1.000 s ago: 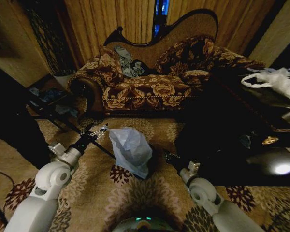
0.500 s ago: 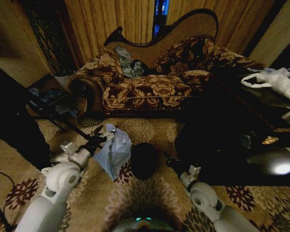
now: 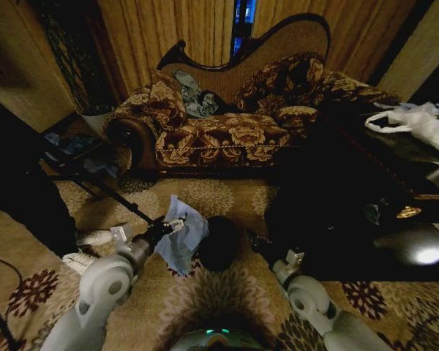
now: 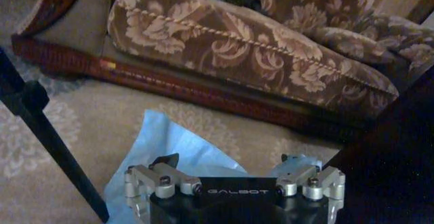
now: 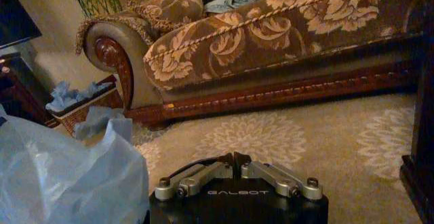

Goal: Place a garbage bag over the trash bin.

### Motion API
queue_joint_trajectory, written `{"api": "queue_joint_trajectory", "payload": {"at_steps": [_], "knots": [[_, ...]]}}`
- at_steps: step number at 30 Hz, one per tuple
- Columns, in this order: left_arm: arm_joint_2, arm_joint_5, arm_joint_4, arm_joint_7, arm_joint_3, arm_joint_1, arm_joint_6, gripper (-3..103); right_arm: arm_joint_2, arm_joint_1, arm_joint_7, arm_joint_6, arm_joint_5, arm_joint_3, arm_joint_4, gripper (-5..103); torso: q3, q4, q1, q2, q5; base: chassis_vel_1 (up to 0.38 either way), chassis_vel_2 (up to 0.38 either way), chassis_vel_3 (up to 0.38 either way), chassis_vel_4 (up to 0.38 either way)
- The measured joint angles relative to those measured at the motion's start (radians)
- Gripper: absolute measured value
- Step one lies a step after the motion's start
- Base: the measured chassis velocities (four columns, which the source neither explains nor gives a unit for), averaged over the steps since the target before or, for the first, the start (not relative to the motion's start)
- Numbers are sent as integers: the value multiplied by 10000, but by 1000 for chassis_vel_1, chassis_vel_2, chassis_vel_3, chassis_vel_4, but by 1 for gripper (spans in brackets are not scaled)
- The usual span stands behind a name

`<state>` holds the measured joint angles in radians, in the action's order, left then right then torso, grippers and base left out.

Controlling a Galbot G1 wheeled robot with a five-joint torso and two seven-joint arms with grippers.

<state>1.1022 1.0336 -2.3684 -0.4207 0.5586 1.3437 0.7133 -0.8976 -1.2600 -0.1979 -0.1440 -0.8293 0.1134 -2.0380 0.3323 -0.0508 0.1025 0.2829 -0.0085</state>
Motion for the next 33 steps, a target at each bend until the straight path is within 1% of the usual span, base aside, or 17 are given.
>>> {"api": "queue_joint_trajectory", "payload": {"at_steps": [2, 4, 5, 6, 7, 12, 17, 20, 21, 23, 24, 26, 27, 30, 31, 32, 33], "knots": [[-15, 244, 9, -190, -11, -54, 105, 100, 16, 2, 1, 3, -7, 0, 0, 0, 0, 0, 0, 0, 0, 0, 0, 0, 0], [-82, 1021, 67, -803, -53, -152, 245, 100, 59, 4, 10, 23, -24, 0, 11, 0, 0, -1, 0, 0, 0, 0, 0, 0, 0], [-82, 1021, 67, -803, -53, -152, 245, 100, 59, 4, 10, 23, -24, 0, 11, 0, 0, -1, 0, 0, 0, 0, 0, 0, 0], [-135, 1429, 110, -1051, -56, -164, 282, 100, 90, 4, 26, 38, -29, 7, 25, 0, 0, -1, 0, 0, 0, 0, 0, 0, 0], [-183, 1588, 156, -1107, -45, -149, 285, 100, 107, 5, 39, 52, -31, 9, 39, 0, 0, -1, 0, 0, -1, 0, 0, 0, 0], [-271, 1681, 327, -1088, -40, -76, 285, 100, 121, 75, 64, 81, -37, -6, 93, 0, 0, 0, 0, 0, 0, 0, 0, 0, 0], [-353, 1634, 1087, -954, -167, -138, 270, 102, 136, 234, 113, 187, -176, -95, 112, 0, 0, 1, 0, 0, 0, 0, 0, 0, 0], [-334, 1576, 1961, -762, -287, -386, 260, 90, 150, 234, 165, 221, -201, -115, 112, 0, 0, -1, 0, 0, -1, 0, 0, 0, 0], [-334, 1576, 1961, -762, -287, -386, 260, 90, 150, 234, 165, 221, -201, -115, 112, 0, 0, -1, 0, 0, -1, 0, 0, 0, 0], [-240, 1130, 2722, -243, -419, -511, 252, 80, 114, 229, 179, 248, -192, -164, 115, 0, 0, -1, 0, 0, -2, 0, 0, 0, 0], [-240, 1130, 2722, -243, -419, -511, 252, 80, 114, 229, 179, 248, -192, -164, 115, 0, 0, -1, 0, 0, -2, 0, 0, 0, 0], [-108, 509, 3276, 340, -531, -520, 181, 68, 93, 165, 180, 270, -173, -219, 105, 0, 0, 0, 1, 0, -1, 0, 0, 0, 0], [-108, 509, 3276, 340, -531, -520, 181, 68, 93, 165, 180, 270, -173, -219, 105, 0, 0, 0, 1, 0, -1, 0, 0, 0, 0], [83, 71, 3680, 713, -585, -467, 40, 52, 119, 43, 188, 295, -111, -226, 63, 0, 0, 0, 0, 0, -1, 0, 0, 0, 0], [109, 19, 3752, 791, -586, -456, 24, 52, 129, 26, 192, 298, -97, -227, 55, 0, 0, -1, 0, 0, -1, 0, 0, 0, 0], [133, -61, 3841, 891, -590, -450, 12, 46, 135, 14, 195, 300, -86, -227, 43, 0, 0, 0, 0, 0, 0, 0, 0, 0, 0], [133, -61, 3841, 891, -590, -450, 12, 46, 135, 14, 195, 300, -86, -227, 43, 0, 0, 0, 0, 0, 0, 0, 0, 0, 0]]}}
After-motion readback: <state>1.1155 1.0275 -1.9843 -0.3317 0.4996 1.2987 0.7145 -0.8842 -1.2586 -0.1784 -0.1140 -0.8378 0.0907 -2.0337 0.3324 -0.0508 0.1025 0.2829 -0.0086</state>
